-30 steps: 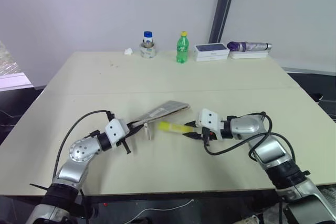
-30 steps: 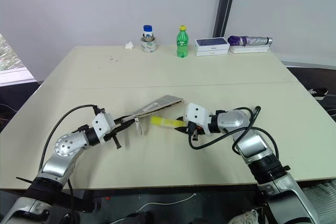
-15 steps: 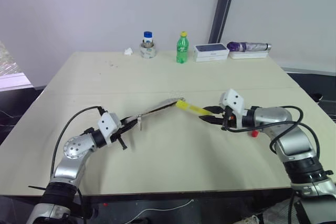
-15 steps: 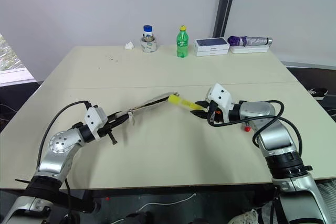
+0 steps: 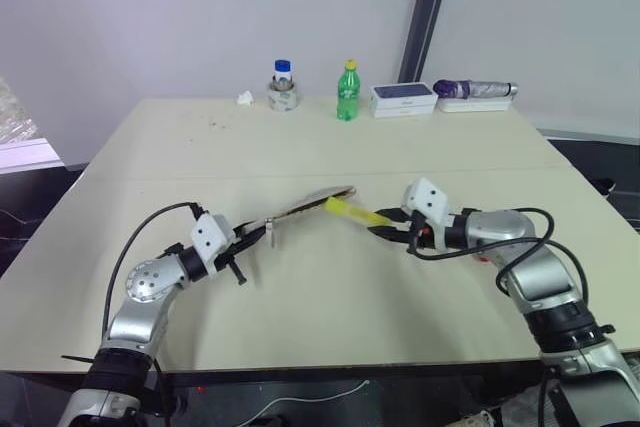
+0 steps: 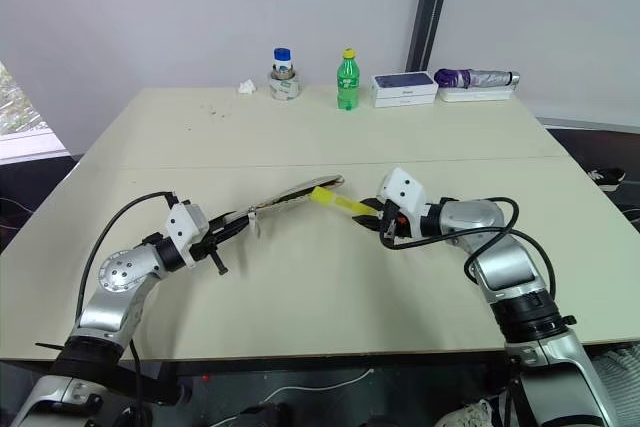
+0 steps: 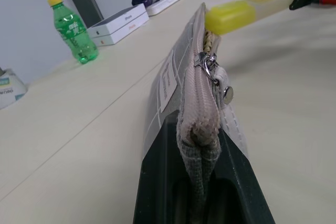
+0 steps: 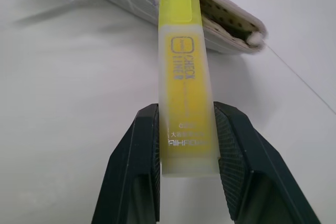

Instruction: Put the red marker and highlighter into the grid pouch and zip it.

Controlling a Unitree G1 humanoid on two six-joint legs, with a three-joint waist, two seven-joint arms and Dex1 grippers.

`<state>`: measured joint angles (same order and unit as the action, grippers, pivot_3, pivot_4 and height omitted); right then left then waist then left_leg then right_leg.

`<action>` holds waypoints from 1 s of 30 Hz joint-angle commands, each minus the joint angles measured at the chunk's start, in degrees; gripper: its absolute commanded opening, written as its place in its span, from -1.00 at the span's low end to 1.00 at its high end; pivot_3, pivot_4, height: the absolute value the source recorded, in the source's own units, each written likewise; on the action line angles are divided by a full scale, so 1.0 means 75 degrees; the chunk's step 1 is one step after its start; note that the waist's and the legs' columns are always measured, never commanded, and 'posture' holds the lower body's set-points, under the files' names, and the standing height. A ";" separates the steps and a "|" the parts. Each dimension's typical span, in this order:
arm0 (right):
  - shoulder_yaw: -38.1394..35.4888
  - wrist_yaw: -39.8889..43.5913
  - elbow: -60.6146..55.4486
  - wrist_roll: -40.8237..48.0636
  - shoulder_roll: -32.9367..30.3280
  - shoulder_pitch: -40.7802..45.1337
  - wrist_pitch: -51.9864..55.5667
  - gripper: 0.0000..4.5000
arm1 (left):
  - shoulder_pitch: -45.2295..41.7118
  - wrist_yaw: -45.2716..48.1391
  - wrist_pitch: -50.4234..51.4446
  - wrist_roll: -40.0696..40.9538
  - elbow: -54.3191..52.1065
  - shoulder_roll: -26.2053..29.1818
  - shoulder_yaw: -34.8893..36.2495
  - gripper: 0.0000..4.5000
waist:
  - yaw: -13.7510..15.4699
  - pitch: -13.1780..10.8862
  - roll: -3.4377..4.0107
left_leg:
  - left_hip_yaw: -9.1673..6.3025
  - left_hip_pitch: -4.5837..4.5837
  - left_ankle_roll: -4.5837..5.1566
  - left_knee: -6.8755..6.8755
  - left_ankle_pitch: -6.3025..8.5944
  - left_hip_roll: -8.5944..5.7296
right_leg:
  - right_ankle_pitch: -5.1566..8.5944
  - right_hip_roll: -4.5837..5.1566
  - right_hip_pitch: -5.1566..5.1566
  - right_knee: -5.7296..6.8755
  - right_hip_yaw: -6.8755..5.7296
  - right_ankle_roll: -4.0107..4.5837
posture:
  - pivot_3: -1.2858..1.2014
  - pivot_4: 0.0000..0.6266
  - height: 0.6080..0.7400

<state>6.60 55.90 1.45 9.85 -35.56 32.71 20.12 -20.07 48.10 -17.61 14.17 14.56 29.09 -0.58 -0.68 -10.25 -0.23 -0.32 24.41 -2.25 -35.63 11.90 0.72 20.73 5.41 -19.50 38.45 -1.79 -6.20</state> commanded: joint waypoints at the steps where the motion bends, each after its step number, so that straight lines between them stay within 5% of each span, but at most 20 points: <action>1: -0.0004 -0.0115 -0.0083 -0.0011 0.0109 0.0161 -0.0125 -0.61 | 0.0025 0.0033 -0.0349 -0.0206 -0.0327 0.0151 0.0098 -1.00 | 0.0000 0.0000 0.0000 | 0.0000 0.0000 0.0000 0.0000 0.0000 0.0000 | 0.0000 0.0000 0.0000 0.0000 0.0000 0.0000 | 0.03 -0.52 1.00; 8: 0.0731 -0.0015 0.0039 -0.0915 -0.0210 0.0272 -0.0331 -0.61 | -0.0236 0.0037 -0.1883 -0.1732 -0.0026 0.0602 -0.0516 -1.00 | 0.0021 0.0000 0.0000 | 0.0000 0.0000 0.0001 0.0001 0.0000 -0.0007 | 0.0000 -0.0001 -0.0001 -0.0001 -0.0001 0.0000 | 0.03 -0.52 1.00; 22: 0.1841 -0.0258 0.0269 -0.1926 0.1023 0.0551 -0.3049 -0.61 | -0.0165 0.0403 -0.1289 -0.0664 -0.0658 0.0271 -0.0574 -1.00 | 0.0001 0.0000 0.0000 | -0.0001 0.0001 0.0000 0.0002 0.0000 -0.0001 | 0.0000 -0.0002 -0.0004 -0.0001 0.0001 0.0000 | 0.03 -0.52 1.00; 30: 0.1967 -0.0420 0.0615 -0.2473 0.1060 0.0462 -0.3867 -0.61 | 0.0125 0.0579 -0.1140 -0.0462 -0.0931 0.0506 -0.0363 -1.00 | 0.0007 0.0000 0.0000 | -0.0001 0.0001 0.0000 0.0001 0.0000 0.0000 | 0.0000 -0.0003 -0.0003 -0.0001 0.0000 0.0000 | 0.03 -0.52 1.00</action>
<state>20.94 51.87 7.47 -9.92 -28.33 35.74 -7.24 -18.40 52.51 -25.51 8.87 10.19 32.64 -5.04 -0.63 -10.25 -0.23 -0.32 24.42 -2.24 -35.63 11.90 0.72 20.73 5.39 -19.52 38.45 -1.78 -6.20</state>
